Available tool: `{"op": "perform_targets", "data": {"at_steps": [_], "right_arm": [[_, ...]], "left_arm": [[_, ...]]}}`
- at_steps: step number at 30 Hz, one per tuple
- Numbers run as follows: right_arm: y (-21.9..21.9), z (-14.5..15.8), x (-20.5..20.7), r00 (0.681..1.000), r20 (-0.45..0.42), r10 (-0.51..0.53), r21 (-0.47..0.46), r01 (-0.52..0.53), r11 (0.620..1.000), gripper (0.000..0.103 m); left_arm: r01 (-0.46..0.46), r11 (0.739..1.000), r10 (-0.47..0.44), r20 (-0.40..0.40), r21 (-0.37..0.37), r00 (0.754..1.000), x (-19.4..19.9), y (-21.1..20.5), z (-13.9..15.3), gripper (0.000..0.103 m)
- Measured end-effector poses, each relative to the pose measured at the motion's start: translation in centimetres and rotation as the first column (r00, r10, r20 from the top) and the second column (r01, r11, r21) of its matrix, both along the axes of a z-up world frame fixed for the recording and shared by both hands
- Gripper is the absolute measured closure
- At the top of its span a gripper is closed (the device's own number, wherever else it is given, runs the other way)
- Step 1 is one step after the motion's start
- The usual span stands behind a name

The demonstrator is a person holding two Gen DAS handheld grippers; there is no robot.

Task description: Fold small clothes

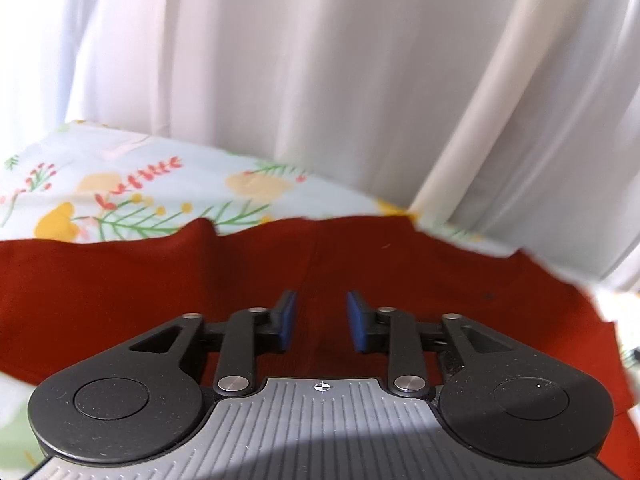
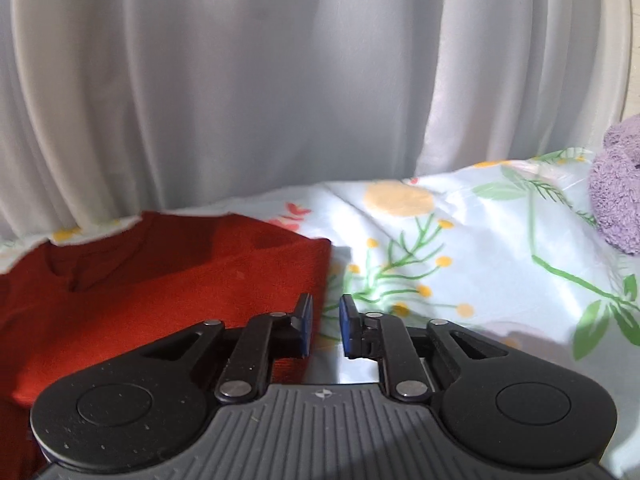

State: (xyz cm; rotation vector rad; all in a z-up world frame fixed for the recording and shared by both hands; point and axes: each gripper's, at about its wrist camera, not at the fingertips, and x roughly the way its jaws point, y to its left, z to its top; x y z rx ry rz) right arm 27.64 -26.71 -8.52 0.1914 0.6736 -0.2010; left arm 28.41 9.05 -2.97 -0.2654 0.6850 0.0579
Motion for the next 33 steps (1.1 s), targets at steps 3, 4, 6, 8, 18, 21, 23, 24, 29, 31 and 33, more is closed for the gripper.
{"op": "perform_targets", "data": {"at_steps": [3,4,6,8,18,21,23,24,29,31,33], "right_arm": [[3.0,0.3,0.0,0.986,0.009,0.168,0.019,-0.169,0.986,0.087],[4.4,0.1,0.4,0.975,0.000,0.220,-0.005,-0.220,0.975,0.087],[7.1,-0.8,1.1,0.956,-0.034,0.293,-0.051,-0.294,0.954,0.087],[8.5,-2.0,2.2,0.944,-0.073,0.322,-0.075,-0.328,0.942,0.087],[8.0,-2.8,5.5,0.959,-0.068,0.274,-0.193,-0.282,0.940,0.087],[7.6,-1.6,2.7,0.959,-0.059,0.276,-0.115,-0.282,0.953,0.087],[7.5,-1.5,0.1,0.960,-0.053,0.275,-0.091,-0.279,0.956,0.087],[7.4,-1.9,-1.0,0.960,-0.082,0.269,-0.096,-0.276,0.956,0.087],[7.2,-3.0,-3.1,0.965,-0.036,0.259,-0.130,-0.262,0.956,0.087],[7.5,-3.1,-3.0,0.964,-0.036,0.262,-0.148,-0.265,0.953,0.087],[7.7,-3.1,-3.2,0.964,-0.033,0.264,-0.161,-0.265,0.951,0.087]], "left_arm": [[0.115,0.993,-0.115,-0.022,-0.030,0.993,0.6,-2.7,-0.5,0.062],[0.144,0.989,-0.144,-0.043,-0.015,0.989,0.9,-3.7,-1.0,0.063],[0.183,0.983,-0.181,-0.066,0.015,0.981,1.6,-5.2,-2.1,0.064],[0.182,0.983,-0.178,-0.092,0.038,0.980,2.6,-5.8,-3.2,0.065],[0.102,0.993,-0.096,-0.097,0.059,0.991,3.0,-5.5,-3.2,0.053],[0.108,0.994,-0.109,-0.081,-0.027,0.991,0.6,-5.2,-2.8,0.035],[0.125,0.991,-0.129,-0.075,-0.046,0.989,0.0,-5.5,-3.4,0.034],[0.130,0.991,-0.131,-0.058,-0.011,0.990,-0.2,-5.9,-3.6,0.034],[0.144,0.990,-0.143,-0.041,0.016,0.989,-0.1,-6.4,-3.8,0.029],[0.135,0.991,-0.135,-0.032,-0.013,0.990,-0.3,-6.0,-3.8,0.029],[0.141,0.990,-0.142,-0.027,-0.020,0.990,-0.3,-5.8,-3.9,0.029]]}}
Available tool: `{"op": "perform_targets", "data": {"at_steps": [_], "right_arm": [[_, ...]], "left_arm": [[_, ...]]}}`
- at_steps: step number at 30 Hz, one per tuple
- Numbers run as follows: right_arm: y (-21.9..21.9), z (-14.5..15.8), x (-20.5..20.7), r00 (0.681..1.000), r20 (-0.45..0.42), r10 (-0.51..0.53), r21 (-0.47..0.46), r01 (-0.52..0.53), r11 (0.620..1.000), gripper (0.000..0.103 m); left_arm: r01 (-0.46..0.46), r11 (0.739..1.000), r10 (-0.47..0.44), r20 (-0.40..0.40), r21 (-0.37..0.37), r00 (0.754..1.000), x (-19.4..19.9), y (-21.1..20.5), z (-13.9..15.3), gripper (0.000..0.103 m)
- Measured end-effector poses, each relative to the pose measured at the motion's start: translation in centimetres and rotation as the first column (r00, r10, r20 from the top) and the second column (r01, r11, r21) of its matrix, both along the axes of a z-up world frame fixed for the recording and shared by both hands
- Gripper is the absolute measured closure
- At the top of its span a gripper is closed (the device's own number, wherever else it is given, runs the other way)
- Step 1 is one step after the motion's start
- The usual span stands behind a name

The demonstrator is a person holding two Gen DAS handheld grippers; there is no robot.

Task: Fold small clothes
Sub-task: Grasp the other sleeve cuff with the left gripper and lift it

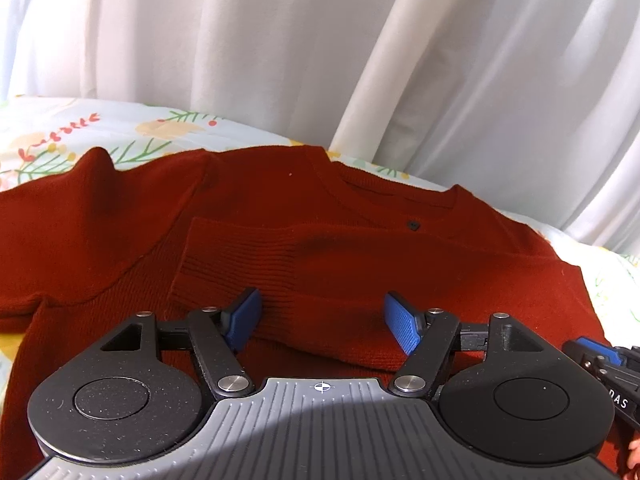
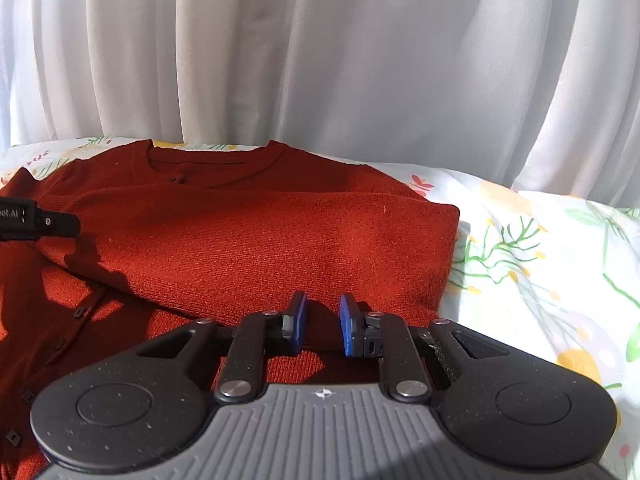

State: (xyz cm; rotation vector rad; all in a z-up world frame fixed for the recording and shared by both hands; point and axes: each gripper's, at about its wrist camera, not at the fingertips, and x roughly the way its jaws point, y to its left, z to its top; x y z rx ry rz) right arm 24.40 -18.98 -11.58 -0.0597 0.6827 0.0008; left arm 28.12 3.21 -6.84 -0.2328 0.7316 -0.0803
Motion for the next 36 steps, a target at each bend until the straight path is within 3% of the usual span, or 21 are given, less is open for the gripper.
{"op": "perform_targets", "data": {"at_steps": [4,7,9,10,12,13,16,19,21,22,25,28,30,32,36], "right_arm": [[-0.4,-0.2,0.2,1.000,0.002,0.000,0.011,0.000,1.000,0.086],[-0.5,0.3,-0.2,1.000,-0.017,-0.017,0.040,0.018,0.999,0.084],[-0.8,0.9,-0.9,0.999,-0.033,-0.034,0.091,0.037,0.995,0.084],[-1.0,1.2,-1.4,0.999,-0.043,-0.032,0.134,0.037,0.990,0.083],[-1.8,1.7,-2.5,0.997,-0.072,-0.021,0.254,0.038,0.966,0.081],[-2.3,1.8,-3.0,0.996,-0.083,-0.014,0.319,0.040,0.947,0.080],[-3.7,2.0,-4.1,0.993,-0.114,-0.008,0.462,0.060,0.885,0.080],[-4.4,1.8,-4.3,0.990,-0.141,-0.002,0.555,0.081,0.828,0.080],[-4.3,1.7,-4.0,0.988,-0.155,0.003,0.587,0.090,0.804,0.080],[-3.9,1.6,-4.0,0.987,-0.158,0.002,0.592,0.093,0.801,0.080],[-2.9,1.8,-3.6,0.987,-0.161,0.017,0.588,0.082,0.805,0.080],[-2.0,2.1,-3.0,0.986,-0.158,0.044,0.586,0.058,0.808,0.080],[-1.6,2.2,-2.6,0.986,-0.155,0.055,0.581,0.046,0.813,0.080],[-1.1,2.5,-2.4,0.987,-0.147,0.065,0.581,0.033,0.813,0.080],[-0.8,2.5,-2.3,0.987,-0.142,0.074,0.587,0.024,0.809,0.080]], "left_arm": [[-0.001,1.000,0.001,-0.021,-0.015,1.000,-0.7,1.1,0.6,0.029],[-0.127,0.988,0.120,-0.091,-0.082,0.989,-1.8,4.4,1.8,0.028],[-0.232,0.956,0.220,-0.084,-0.179,0.972,-3.6,8.6,2.6,0.024],[-0.299,0.928,0.287,-0.085,-0.223,0.954,-4.5,11.1,3.0,0.021],[-0.451,0.844,0.445,-0.090,-0.291,0.891,-6.7,16.8,3.6,0.016],[-0.531,0.789,0.529,-0.098,-0.310,0.843,-7.8,19.8,3.8,0.016],[-0.717,0.581,0.726,-0.151,-0.385,0.670,-11.4,27.7,3.3,0.016],[-0.800,0.387,0.826,-0.214,-0.459,0.522,-14.4,33.1,1.7,0.017],[-0.818,0.279,0.852,-0.264,-0.503,0.452,-16.0,35.5,0.4,0.022],[-0.817,0.236,0.857,-0.284,-0.527,0.431,-16.5,36.3,-0.2,0.026],[-0.788,0.198,0.868,-0.269,-0.582,0.417,-17.1,37.8,-1.2,0.036],[-0.773,0.164,0.874,-0.274,-0.612,0.402,-16.9,39.0,-2.0,0.054],[-0.772,0.124,0.873,-0.301,-0.624,0.383,-16.8,39.5,-2.9,0.080],[-0.772,0.103,0.870,-0.320,-0.627,0.375,-17.5,39.6,-3.7,0.095],[-0.747,0.098,0.868,-0.310,-0.658,0.387,-18.2,39.8,-4.4,0.094]]}}
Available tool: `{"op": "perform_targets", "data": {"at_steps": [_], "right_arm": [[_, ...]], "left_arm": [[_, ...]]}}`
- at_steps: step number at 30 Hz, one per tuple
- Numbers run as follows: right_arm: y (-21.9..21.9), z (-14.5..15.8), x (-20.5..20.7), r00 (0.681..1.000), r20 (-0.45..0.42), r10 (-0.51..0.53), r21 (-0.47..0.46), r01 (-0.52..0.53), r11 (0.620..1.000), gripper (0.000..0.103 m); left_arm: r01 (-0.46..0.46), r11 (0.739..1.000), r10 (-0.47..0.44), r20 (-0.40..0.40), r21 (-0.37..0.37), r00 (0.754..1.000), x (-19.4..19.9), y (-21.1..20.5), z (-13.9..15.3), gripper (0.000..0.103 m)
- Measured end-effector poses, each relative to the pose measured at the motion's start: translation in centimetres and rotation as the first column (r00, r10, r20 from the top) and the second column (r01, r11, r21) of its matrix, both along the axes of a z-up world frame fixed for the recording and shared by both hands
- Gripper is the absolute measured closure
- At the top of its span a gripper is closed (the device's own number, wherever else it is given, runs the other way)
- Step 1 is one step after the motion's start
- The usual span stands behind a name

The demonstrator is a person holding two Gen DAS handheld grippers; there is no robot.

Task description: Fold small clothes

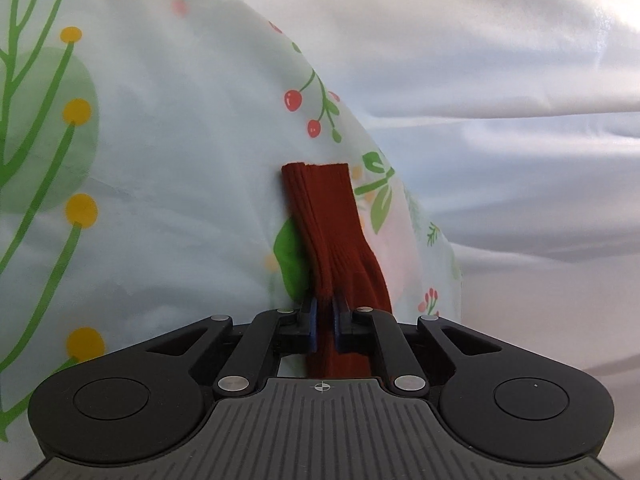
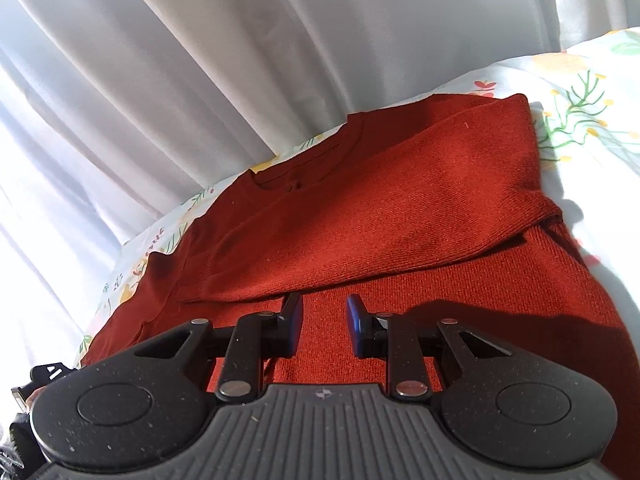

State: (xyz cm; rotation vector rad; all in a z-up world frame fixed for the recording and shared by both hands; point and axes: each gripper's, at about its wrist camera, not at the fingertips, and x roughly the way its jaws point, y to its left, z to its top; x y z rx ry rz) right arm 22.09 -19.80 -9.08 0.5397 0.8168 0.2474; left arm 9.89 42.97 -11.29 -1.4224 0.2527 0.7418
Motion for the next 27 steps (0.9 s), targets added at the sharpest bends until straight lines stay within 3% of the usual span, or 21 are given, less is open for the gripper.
{"op": "perform_targets", "data": {"at_steps": [3,5,8,10,12,13,16,17,19,20,21,22,25,27], "right_arm": [[-0.2,-0.1,-0.1,1.000,-0.002,-0.015,-0.003,0.015,1.000,0.080],[-0.4,0.0,-0.4,0.999,0.009,-0.034,-0.015,0.034,0.999,0.080],[-0.8,0.2,-0.9,0.998,0.025,-0.055,-0.015,0.055,0.998,0.080],[-1.0,0.3,-1.1,0.998,0.029,-0.059,-0.006,0.060,0.998,0.080],[-1.3,0.4,-1.3,0.998,0.034,-0.061,0.010,0.061,0.998,0.080],[-1.5,0.4,-1.4,0.998,0.035,-0.058,0.023,0.057,0.998,0.080],[-1.4,0.7,-1.6,0.997,0.040,-0.063,0.030,0.062,0.998,0.080],[-1.4,0.7,-1.6,0.997,0.040,-0.063,0.036,0.062,0.997,0.080],[-1.4,0.8,-1.6,0.997,0.043,-0.059,0.041,0.058,0.997,0.080],[-1.4,0.8,-1.6,0.997,0.044,-0.058,0.040,0.056,0.998,0.080],[-1.4,0.8,-1.5,0.998,0.042,-0.056,0.040,0.054,0.998,0.080],[-1.4,0.8,-1.3,0.998,0.036,-0.051,0.044,0.050,0.998,0.080],[-1.4,0.4,-0.3,1.000,0.010,-0.027,0.066,0.026,0.997,0.080],[-1.1,0.2,0.5,1.000,-0.001,-0.005,0.078,0.005,0.997,0.079]], "left_arm": [[0.029,0.998,-0.028,-0.025,0.052,0.999,0.4,-0.5,0.9,0.095],[0.090,0.985,-0.086,-0.032,0.149,0.996,1.3,-1.6,2.7,0.095],[0.229,0.923,-0.229,-0.038,0.309,0.973,3.7,-4.7,6.7,0.095],[0.355,0.848,-0.368,-0.046,0.394,0.929,5.9,-8.6,9.4,0.095],[0.495,0.726,-0.524,-0.080,0.478,0.848,8.3,-14.1,11.8,0.095],[0.551,0.655,-0.600,-0.087,0.517,0.795,9.3,-17.2,12.7,0.095],[0.712,0.436,-0.806,-0.113,0.550,0.581,11.7,-26.5,13.1,0.093],[0.757,0.372,-0.851,-0.127,0.537,0.509,12.3,-29.4,12.5,0.087],[0.829,0.264,-0.905,-0.171,0.493,0.390,13.2,-34.1,10.4,0.060],[0.860,0.239,-0.913,-0.197,0.450,0.357,13.4,-35.8,9.0,0.037],[0.886,0.230,-0.916,-0.219,0.402,0.337,13.5,-37.0,7.7,0.029],[0.903,0.236,-0.915,-0.232,0.359,0.331,13.3,-37.6,6.5,0.029],[0.917,0.287,-0.889,-0.280,0.277,0.363,12.6,-37.2,4.4,0.025],[0.902,0.312,-0.877,-0.275,0.300,0.395,12.1,-36.1,4.6,0.020]]}}
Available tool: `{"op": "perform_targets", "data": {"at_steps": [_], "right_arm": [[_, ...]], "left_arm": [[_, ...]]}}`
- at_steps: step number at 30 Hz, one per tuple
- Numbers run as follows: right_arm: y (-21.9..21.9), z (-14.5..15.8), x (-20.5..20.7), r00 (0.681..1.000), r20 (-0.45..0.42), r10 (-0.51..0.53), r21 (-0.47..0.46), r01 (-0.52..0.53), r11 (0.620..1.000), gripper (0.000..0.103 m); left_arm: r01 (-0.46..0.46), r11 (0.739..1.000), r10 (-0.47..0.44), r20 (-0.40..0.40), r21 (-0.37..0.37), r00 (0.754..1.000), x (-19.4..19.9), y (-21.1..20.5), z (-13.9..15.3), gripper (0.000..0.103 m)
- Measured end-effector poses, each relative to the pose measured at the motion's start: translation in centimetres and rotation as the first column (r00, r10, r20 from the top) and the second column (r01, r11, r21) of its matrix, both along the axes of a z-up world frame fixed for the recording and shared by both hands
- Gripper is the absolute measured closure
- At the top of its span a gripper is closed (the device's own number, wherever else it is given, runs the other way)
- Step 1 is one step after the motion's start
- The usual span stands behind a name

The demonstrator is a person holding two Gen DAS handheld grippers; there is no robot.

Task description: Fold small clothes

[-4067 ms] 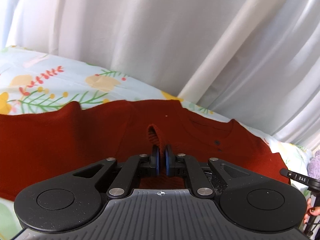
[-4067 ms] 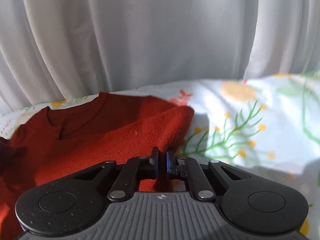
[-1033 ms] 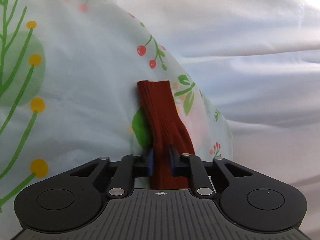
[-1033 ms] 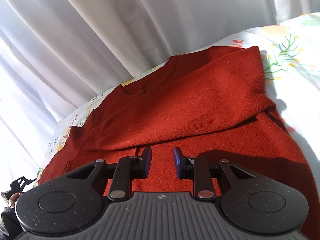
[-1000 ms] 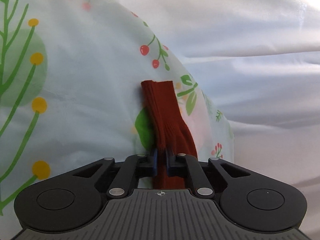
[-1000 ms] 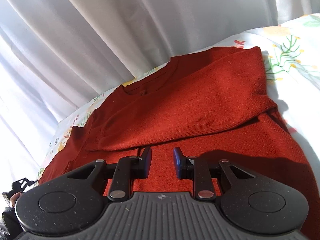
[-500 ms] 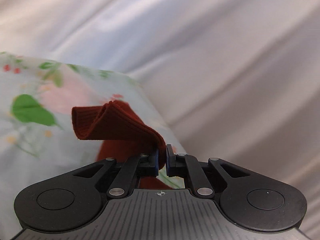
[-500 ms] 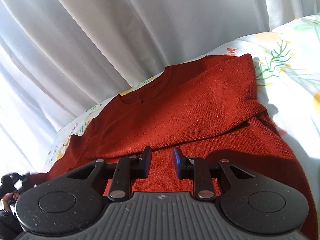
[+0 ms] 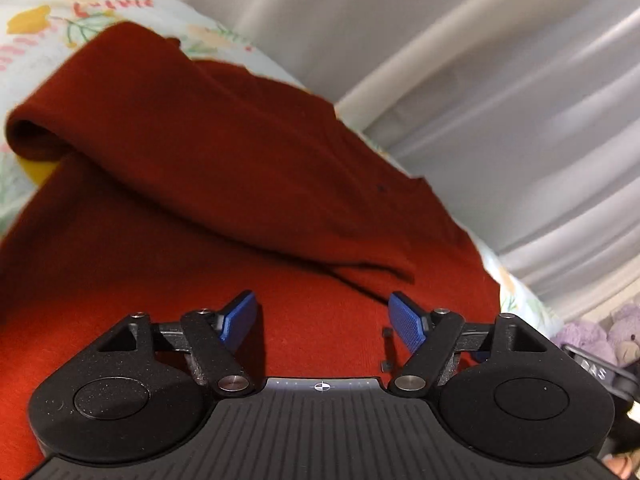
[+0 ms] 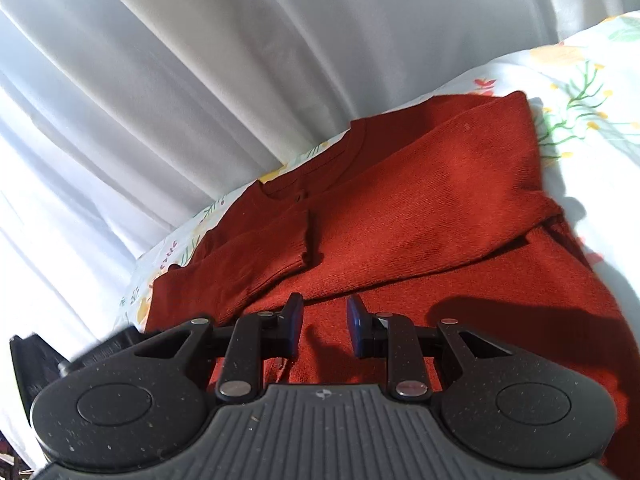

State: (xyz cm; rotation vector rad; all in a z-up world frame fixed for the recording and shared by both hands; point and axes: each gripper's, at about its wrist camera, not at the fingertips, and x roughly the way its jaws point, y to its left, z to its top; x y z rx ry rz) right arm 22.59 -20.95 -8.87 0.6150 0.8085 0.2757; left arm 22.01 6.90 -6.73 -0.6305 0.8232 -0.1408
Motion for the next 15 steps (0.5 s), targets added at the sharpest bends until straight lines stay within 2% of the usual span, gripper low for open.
{"op": "perform_targets", "data": {"at_steps": [2,4,8,11,15], "right_arm": [[0.3,-0.4,1.5,1.000,-0.015,0.020,0.027,-0.020,0.999,0.069],[0.7,-0.8,3.2,0.999,-0.029,0.039,0.089,-0.037,0.995,0.064],[1.8,-2.1,7.3,0.995,-0.084,0.053,0.159,-0.039,0.986,0.064],[2.6,-3.4,9.3,0.989,-0.136,0.062,0.159,-0.040,0.987,0.065],[3.8,-3.7,10.3,0.987,-0.140,0.084,0.195,-0.056,0.979,0.065]], "left_arm": [[-0.065,0.997,0.065,0.007,0.040,0.998,0.1,1.2,0.8,0.019],[-0.111,0.993,0.109,0.039,0.048,0.993,0.0,2.3,1.6,0.016],[-0.156,0.986,0.154,0.041,0.059,0.987,-0.3,3.7,1.7,0.015],[-0.179,0.984,0.179,0.013,0.009,0.984,-0.5,4.7,1.1,0.012],[-0.203,0.978,0.202,-0.025,-0.043,0.979,-1.0,5.6,0.5,0.009]]}}
